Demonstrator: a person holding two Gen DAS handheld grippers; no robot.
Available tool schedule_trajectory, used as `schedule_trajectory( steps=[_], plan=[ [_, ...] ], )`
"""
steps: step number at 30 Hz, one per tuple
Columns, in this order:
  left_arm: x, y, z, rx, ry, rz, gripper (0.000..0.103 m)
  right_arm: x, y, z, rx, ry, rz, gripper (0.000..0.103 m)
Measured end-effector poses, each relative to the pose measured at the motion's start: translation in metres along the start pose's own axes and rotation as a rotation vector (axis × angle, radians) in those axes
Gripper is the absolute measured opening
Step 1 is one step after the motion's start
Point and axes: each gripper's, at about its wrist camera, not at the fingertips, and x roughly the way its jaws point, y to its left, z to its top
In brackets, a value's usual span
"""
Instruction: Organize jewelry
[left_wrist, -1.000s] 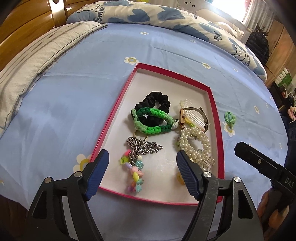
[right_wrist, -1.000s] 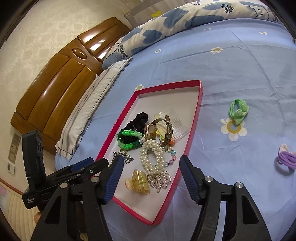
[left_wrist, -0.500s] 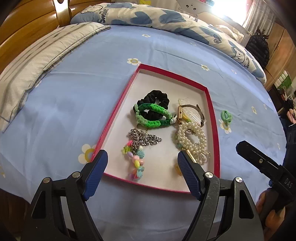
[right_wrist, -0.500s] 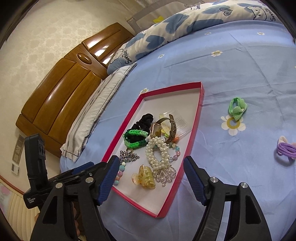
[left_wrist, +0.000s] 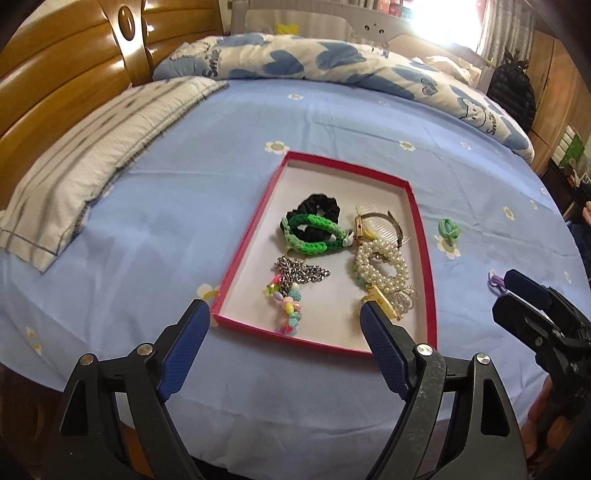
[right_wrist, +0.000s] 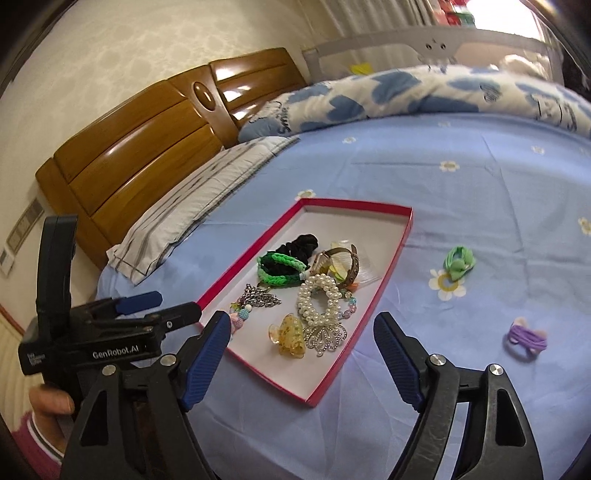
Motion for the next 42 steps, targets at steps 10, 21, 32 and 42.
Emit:
schedule_trajectory(
  steps=[10,21,32,42],
  plan=[
    [-0.035,-0.001,-0.010,0.023,-0.107,0.053,0.101,-0.035,0.017,-0.007,-0.103,-0.069,-0.048,0.096],
    [-0.014,-0.006,-0.042,0.053,-0.078,0.107,0.103,-0.020,0.006,-0.038,-0.079,-0.033,-0.068,0.100],
    [-0.006,-0.010,-0.055,0.053,-0.092,0.130,0.103,0.004,-0.002,-0.064,-0.044,-0.010,-0.094,0.100],
    [0.000,-0.011,-0.063,0.051,-0.092,0.127,0.103,0.010,-0.006,-0.067,-0.029,-0.017,-0.105,0.100]
  ],
)
